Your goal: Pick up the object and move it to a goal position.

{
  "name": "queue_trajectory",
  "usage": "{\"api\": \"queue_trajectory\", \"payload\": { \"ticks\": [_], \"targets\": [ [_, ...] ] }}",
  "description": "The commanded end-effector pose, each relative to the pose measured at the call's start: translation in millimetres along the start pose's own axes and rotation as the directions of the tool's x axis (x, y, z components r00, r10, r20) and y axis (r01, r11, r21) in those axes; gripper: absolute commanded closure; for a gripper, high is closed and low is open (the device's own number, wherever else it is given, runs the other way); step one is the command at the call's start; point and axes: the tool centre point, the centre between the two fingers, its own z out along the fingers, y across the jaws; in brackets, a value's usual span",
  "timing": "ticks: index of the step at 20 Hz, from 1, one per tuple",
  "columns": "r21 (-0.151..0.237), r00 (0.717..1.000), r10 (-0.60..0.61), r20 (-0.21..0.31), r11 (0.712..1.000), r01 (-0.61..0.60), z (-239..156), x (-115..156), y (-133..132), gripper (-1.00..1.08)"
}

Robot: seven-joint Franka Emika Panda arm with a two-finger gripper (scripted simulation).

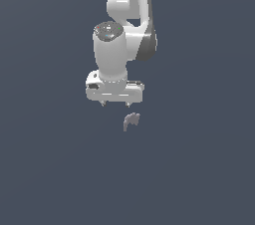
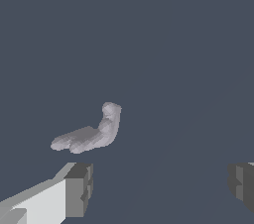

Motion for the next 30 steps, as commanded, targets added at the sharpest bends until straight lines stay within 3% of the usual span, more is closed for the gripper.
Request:
{"api": "queue_trajectory", "payload": {
  "ticks": [1,17,30],
  "targets": [
    [0.0,1.0,0.0,0.0,1.0,0.0,0,0,0,-0.92],
    [-0.006,0.998,-0.064,0.017,0.998,0.064,3,-7,-7,-0.92],
    [-0.005,0.998,0.064,0.02,0.998,-0.064,7,-6,-13,-0.92]
  ]
}}
